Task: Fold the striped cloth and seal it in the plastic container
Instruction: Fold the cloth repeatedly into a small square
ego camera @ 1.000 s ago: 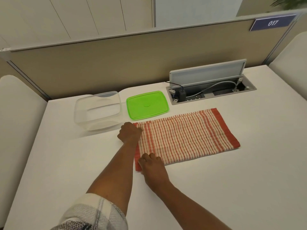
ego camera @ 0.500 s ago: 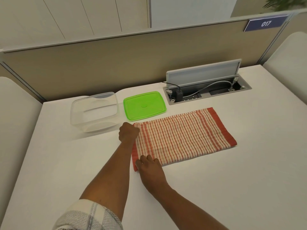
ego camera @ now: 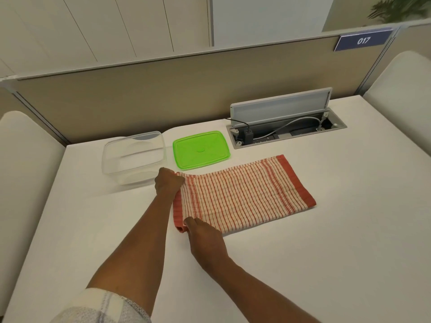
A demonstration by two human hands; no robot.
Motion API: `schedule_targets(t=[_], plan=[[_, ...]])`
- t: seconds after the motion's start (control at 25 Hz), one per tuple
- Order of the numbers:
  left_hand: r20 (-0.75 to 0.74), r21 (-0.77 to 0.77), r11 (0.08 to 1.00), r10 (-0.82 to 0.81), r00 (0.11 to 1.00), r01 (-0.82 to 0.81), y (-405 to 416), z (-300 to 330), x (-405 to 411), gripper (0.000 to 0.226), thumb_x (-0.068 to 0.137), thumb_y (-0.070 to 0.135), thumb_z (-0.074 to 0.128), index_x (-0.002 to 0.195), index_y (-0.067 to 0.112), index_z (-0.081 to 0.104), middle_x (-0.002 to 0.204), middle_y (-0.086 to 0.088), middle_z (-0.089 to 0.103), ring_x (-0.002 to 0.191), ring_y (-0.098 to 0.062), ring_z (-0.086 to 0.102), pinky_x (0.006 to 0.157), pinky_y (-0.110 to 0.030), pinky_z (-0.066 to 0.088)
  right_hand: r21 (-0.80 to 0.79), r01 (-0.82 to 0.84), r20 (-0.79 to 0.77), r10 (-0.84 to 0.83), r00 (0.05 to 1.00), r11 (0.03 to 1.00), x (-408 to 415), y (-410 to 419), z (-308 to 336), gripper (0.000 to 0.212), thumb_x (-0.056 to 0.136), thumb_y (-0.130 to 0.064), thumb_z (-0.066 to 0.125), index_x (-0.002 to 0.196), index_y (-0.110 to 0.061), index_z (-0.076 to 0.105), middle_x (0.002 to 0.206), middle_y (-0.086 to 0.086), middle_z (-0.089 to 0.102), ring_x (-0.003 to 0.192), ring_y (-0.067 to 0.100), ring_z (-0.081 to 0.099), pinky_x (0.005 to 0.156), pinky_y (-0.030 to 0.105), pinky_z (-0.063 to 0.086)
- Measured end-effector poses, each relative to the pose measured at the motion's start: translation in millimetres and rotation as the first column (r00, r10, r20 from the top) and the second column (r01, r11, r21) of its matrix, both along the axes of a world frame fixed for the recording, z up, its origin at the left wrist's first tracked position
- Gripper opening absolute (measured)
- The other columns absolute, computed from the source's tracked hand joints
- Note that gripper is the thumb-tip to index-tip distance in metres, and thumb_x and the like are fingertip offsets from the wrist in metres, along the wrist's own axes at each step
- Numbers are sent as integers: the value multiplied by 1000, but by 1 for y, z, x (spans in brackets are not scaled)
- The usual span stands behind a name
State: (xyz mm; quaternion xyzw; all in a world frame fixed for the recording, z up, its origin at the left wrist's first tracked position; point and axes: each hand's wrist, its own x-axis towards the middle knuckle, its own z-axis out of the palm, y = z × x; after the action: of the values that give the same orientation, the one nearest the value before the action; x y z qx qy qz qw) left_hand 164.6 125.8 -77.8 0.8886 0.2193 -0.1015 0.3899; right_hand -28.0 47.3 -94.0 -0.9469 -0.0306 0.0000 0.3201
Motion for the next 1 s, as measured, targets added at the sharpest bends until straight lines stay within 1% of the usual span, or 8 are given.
schedule_targets(t=[0.08, 0.24, 0.36, 0.44, 0.64, 0.8, 0.92, 1.0], plan=[[52, -7, 1000, 0, 999, 0, -6, 12, 0, 52, 75, 20, 77, 122, 11, 57, 124, -13, 62, 117, -32, 58, 91, -34, 45, 138, 83, -53, -76, 996, 987, 2, -5, 13, 22, 96, -11, 38, 109, -17, 54, 101, 5, 62, 87, 26, 61, 73, 40, 51], [161, -71, 997, -14, 987, 26, -48, 40, 3, 56, 75, 20, 76, 126, 12, 55, 121, -11, 64, 115, -30, 59, 96, -36, 48, 324, 259, 39, -286, 957, 910, -1, -37, 38, 9, 97, -20, 48, 97, -20, 57, 86, -8, 62, 73, 9, 58, 61, 15, 46], [209, -190, 980, -14, 978, 54, -101, 56, 2, 51, 75, 16, 76, 122, 12, 55, 113, -9, 68, 107, -29, 63, 93, -39, 51, 487, 329, 35, -394, 918, 809, -3, -79, 49, 9, 96, -16, 48, 96, -22, 55, 95, -10, 63, 85, 6, 61, 70, 16, 54], [223, -224, 972, -18, 975, 70, -138, 59, 1, 49, 77, 18, 74, 121, 13, 55, 114, -10, 66, 106, -30, 63, 91, -40, 52, 535, 398, -2, -469, 883, 746, -6, -111, 52, 9, 97, -18, 48, 97, -24, 54, 101, -10, 64, 90, 8, 64, 75, 20, 58], [242, -263, 955, -76, 967, 140, -227, 42, -10, 47, 79, 19, 71, 123, 16, 54, 122, -10, 62, 106, -28, 61, 85, -36, 53, 553, 546, -106, -597, 795, 629, -16, -192, 41, 5, 97, -19, 51, 96, -22, 54, 95, -13, 62, 85, 12, 66, 69, 25, 61], [211, -250, 945, -157, 965, 208, -279, 16, -20, 47, 82, 20, 70, 125, 18, 52, 119, -8, 63, 99, -24, 63, 84, -35, 54, 508, 610, -158, -630, 760, 609, -24, -244, 22, 11, 96, -20, 53, 106, -21, 56, 100, -10, 64, 86, 10, 67, 69, 24, 60], [150, -254, 945, -172, 974, 206, -307, -4, -29, 40, 88, 21, 67, 124, 20, 50, 112, -8, 65, 81, -15, 64, 64, -24, 51, 458, 651, -230, -626, 745, 606, -31, -275, 1, 7, 95, -21, 55, 102, -20, 57, 95, -9, 67, 80, 11, 68, 66, 20, 59], [139, -238, 949, -176, 974, 205, -318, -11, -33, 39, 90, 20, 65, 125, 19, 49, 111, -7, 65, 80, -15, 64, 60, -20, 49, 426, 672, -279, -619, 734, 605, -35, -289, -7, 2, 94, -18, 57, 95, -20, 55, 89, -6, 68, 73, 12, 68, 60, 21, 58]])
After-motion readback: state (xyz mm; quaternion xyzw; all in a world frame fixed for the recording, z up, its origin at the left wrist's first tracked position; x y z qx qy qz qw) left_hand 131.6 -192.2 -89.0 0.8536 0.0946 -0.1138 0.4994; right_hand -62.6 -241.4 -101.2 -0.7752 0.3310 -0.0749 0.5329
